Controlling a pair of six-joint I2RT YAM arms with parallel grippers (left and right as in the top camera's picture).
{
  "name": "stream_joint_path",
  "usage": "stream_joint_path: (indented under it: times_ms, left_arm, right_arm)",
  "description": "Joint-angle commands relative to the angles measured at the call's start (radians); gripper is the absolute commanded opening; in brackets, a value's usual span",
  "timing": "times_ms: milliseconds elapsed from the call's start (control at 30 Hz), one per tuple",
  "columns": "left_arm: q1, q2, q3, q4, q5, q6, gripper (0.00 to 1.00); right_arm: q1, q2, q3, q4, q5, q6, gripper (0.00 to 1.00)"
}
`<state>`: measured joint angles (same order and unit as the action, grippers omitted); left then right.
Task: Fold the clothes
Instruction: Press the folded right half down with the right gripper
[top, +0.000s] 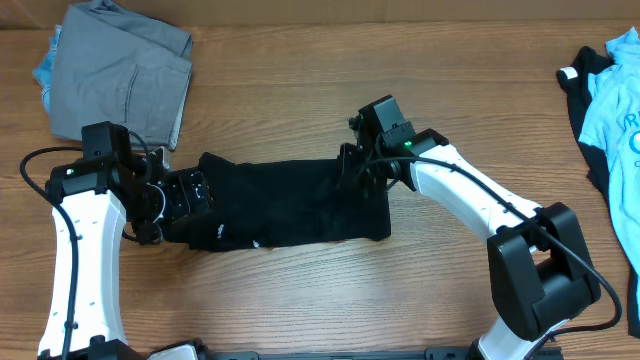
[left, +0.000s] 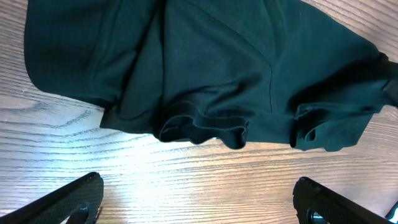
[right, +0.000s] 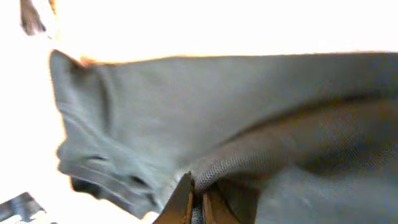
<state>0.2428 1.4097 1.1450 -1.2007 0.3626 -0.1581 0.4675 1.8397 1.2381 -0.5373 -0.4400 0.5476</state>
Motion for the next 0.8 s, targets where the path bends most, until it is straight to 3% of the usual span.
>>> stream_joint_path:
  times_ms: [0, 67, 167, 200, 267, 533, 633, 767]
  left_arm:
    - [0.005, -0.008, 0.003, 0.001, -0.003, 0.009, 1.0]
    - [0.005, -0.008, 0.003, 0.0, -0.003, 0.009, 1.0]
    - [0.005, -0.008, 0.003, 0.003, -0.003, 0.008, 1.0]
    - [0.005, -0.008, 0.003, 0.005, -0.003, 0.008, 1.0]
    - [0.005, -0.008, 0.003, 0.004, -0.003, 0.009, 1.0]
    - [0.005, -0.008, 0.003, 0.004, -0.004, 0.009, 1.0]
    - [0.005, -0.007, 0.003, 0.004, -0.004, 0.009, 1.0]
    - [0.005, -0.008, 0.003, 0.005, -0.003, 0.008, 1.0]
  right_arm:
    - [0.019, 0.006, 0.024, 0.056, -0.063, 0.067, 0.04]
    - [0.04, 0.007, 0.024, 0.095, -0.059, 0.082, 0.08]
    - [0.072, 0.007, 0.024, 0.151, -0.058, 0.082, 0.24]
    - [0.087, 0.007, 0.024, 0.176, -0.058, 0.082, 0.54]
    - [0.108, 0.007, 0.025, 0.206, -0.055, 0.082, 0.99]
    - [0.044, -0.005, 0.068, 0.056, -0.059, 0.08, 0.97]
    - [-0.006, -0.012, 0.094, -0.047, -0.067, 0.047, 0.88]
    - [-0.033, -0.008, 0.087, -0.142, -0.08, -0.022, 0.61]
